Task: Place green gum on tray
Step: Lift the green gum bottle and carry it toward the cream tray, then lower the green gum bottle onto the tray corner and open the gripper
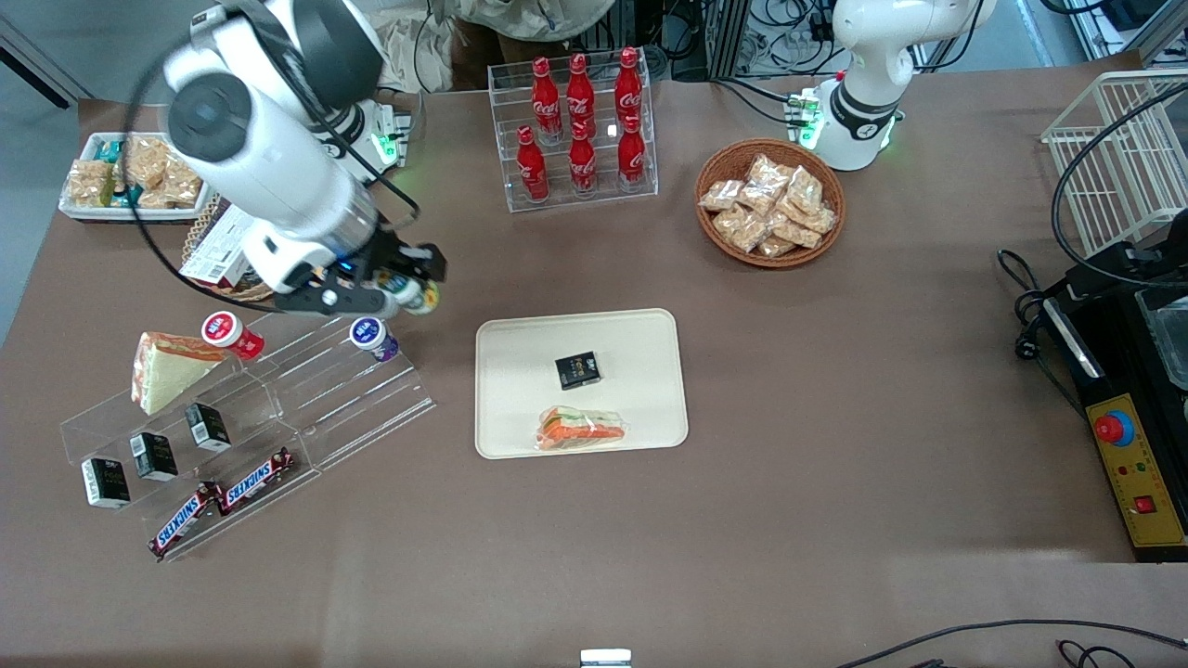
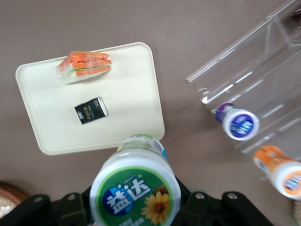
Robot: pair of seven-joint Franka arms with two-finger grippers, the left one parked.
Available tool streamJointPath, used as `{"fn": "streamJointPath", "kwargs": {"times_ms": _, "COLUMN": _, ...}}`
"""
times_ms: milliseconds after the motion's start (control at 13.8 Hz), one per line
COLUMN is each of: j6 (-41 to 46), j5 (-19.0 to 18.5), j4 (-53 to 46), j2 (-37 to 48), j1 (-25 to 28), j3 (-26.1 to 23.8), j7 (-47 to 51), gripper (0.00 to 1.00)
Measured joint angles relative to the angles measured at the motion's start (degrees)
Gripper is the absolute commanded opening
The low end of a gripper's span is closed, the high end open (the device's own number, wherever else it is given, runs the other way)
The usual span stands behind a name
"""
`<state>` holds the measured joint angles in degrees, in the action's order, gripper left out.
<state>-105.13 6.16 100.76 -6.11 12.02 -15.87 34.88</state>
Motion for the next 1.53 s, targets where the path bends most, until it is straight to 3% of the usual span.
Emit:
{"fn": "streamJointPath", "kwargs": {"times_ms": 509, "j6": -29.7, "j5": 0.0, "j4": 19.2, "j2": -6.7, "j1": 2.8, "j3": 0.0, "j7": 7.1, "gripper": 0.28}}
{"fn": "streamJointPath", "kwargs": {"times_ms": 800, "j6": -38.8, "j5": 0.0, "j4": 23.7, "j2": -10.6, "j1": 3.9, "j3": 0.0, "j7": 9.3, "gripper": 0.28}}
{"fn": "streamJointPath", "kwargs": {"times_ms": 945, "j6": -42.2, "j5": 0.0, "j4": 24.6, "j2": -12.4, "j1": 4.7, "j3": 0.0, "j7": 10.8, "gripper": 0.50}}
{"fn": "streamJointPath", "kwargs": {"times_ms": 1091, "j6": -43.8, "j5": 0.0, "j4": 24.9, "j2": -13.9, "j1": 5.2, "j3": 0.0, "j7": 11.6, "gripper": 1.00}}
{"fn": "streamJointPath", "kwargs": {"times_ms": 1527, "j6": -44.4, "j5": 0.0, "j4": 24.9, "j2": -14.6, "j1": 5.5, "j3": 0.0, "j7": 13.3, "gripper": 1.00}}
